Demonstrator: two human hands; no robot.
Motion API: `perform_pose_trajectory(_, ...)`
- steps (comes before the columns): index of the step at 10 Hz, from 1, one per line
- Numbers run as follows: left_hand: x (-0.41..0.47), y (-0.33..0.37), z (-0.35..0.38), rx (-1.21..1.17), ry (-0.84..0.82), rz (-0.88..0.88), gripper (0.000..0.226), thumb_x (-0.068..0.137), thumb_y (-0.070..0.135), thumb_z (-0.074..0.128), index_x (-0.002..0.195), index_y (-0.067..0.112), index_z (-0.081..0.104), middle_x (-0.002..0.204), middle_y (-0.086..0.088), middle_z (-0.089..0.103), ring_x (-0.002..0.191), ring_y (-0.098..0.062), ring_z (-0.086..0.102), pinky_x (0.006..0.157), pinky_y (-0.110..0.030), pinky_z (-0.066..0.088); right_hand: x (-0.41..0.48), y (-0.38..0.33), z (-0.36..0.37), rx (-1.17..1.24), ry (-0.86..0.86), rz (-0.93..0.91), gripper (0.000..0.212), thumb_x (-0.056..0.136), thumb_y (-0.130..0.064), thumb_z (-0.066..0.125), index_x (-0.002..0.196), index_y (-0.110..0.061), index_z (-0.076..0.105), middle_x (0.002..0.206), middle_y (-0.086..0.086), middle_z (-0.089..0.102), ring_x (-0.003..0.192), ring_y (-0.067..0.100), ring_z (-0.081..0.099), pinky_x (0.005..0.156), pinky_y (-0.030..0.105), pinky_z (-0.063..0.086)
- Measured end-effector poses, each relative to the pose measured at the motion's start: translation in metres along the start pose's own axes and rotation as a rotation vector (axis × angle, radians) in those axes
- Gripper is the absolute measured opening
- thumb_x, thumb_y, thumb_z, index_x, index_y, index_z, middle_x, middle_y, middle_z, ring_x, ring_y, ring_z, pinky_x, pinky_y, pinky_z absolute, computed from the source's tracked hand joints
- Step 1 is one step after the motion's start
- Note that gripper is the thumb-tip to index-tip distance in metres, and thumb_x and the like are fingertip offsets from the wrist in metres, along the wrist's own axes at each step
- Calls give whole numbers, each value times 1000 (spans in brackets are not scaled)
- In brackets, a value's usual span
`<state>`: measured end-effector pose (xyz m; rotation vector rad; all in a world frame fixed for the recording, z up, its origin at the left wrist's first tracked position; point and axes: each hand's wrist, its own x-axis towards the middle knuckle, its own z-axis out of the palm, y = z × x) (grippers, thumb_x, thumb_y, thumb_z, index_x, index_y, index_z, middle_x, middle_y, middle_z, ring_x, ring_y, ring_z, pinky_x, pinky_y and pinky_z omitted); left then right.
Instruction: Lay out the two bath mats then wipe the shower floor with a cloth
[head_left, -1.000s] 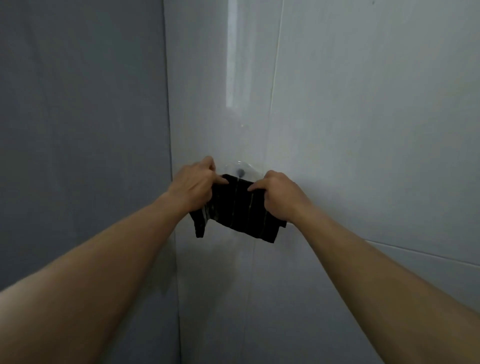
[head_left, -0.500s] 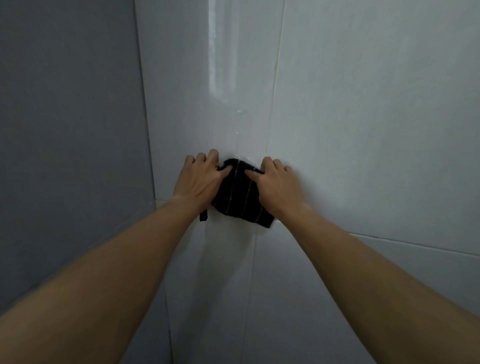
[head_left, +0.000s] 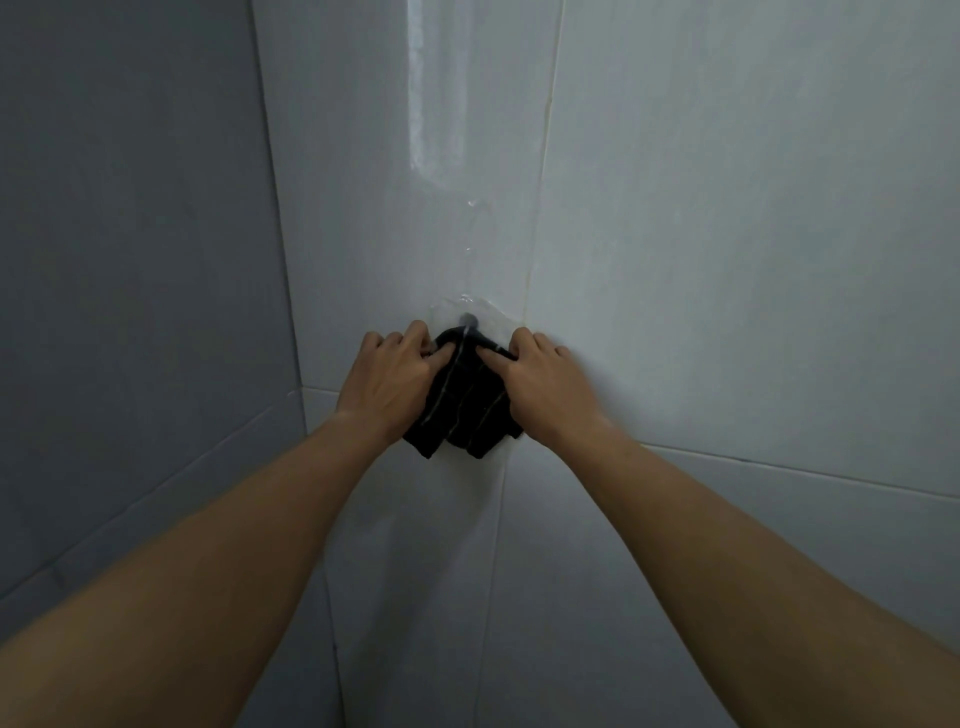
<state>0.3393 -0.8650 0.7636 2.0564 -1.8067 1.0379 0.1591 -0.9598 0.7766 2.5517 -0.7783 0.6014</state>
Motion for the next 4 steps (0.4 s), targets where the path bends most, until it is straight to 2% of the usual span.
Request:
perform_pose_trajectory(1,-3,-3,3,-43,27,12,52,73,9,76,124,15,68,95,-14,60,68,-32,59,70,-41,41,-2,-1,1,25,-10,6,60,95,-17,54,152,-24,37,127,11,49,114,32,47,93,41,41)
perform_pose_trajectory(2,-9,-4,2,-52,53,12,28,78,12,70,106,14,74,95,-12,64,74,-34,61,72,-41,41,-7,1,-3,48,-16,16,57,92,-9,51,146,-22,41,126,11,54,113,33,50,94,43,42)
perform_pose_trajectory(3,-15,-4,-2,-60,77,6,14,80,11,65,93,10,71,96,-11,67,77,-35,61,72,-41,40,-15,2,-9,109,9,32,57,86,-1,51,139,-17,39,115,12,60,104,34,56,86,42,45)
perform_pose_trajectory(4,-17,-5,-10,-118,100,-94,14,80,10,58,94,9,61,96,-13,65,80,-37,59,72,-42,39,-16,1,-13,120,15,59,56,87,-3,52,139,-15,37,113,12,62,103,34,57,83,42,45)
